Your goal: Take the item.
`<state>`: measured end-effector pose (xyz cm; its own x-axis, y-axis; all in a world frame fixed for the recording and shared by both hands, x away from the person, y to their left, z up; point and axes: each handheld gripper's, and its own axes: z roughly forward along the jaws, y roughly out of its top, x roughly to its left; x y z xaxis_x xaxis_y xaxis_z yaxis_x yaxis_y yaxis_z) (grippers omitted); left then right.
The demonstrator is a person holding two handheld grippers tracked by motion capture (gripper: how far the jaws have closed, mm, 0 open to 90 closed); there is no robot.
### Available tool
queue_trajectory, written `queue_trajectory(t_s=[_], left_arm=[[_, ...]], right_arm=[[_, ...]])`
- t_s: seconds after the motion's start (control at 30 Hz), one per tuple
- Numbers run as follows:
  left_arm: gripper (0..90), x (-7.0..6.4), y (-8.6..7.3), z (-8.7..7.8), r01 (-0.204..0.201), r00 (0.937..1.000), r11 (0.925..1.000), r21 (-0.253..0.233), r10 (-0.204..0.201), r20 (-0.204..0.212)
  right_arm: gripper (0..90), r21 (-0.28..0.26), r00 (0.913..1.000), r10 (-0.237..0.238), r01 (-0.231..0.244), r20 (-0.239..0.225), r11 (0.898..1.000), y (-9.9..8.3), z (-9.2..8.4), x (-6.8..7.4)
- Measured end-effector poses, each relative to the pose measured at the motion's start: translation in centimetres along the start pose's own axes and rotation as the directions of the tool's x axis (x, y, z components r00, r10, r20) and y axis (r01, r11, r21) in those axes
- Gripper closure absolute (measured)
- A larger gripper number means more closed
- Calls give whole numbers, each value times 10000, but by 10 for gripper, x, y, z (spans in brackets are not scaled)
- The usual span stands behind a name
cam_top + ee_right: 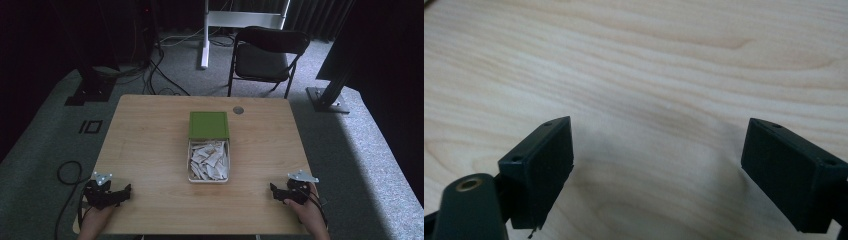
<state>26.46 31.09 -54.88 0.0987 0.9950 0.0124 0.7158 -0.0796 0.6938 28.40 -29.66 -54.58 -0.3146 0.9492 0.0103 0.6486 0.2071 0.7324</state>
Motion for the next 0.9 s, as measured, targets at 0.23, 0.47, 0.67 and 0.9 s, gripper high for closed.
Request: queue_trajectory(t_s=[0.23,0.47,0.67,0.9], left_arm=[[13,0,0,0,-15,10000,10000,4,15,28],[13,0,0,0,-29,10000,10000,16,29,30],[13,0,0,0,-9,10000,10000,0,9,31],[13,0,0,0,-12,10000,10000,2,12,31]], right_arm=[[134,-237,10000,1,-2,-67,9997,11,-3,2],[134,-438,9997,-26,16,-232,9990,21,-5,5],[134,-615,9989,-196,170,-414,9980,34,-7,11],[134,-783,9978,-337,292,-571,9965,46,-6,19]])
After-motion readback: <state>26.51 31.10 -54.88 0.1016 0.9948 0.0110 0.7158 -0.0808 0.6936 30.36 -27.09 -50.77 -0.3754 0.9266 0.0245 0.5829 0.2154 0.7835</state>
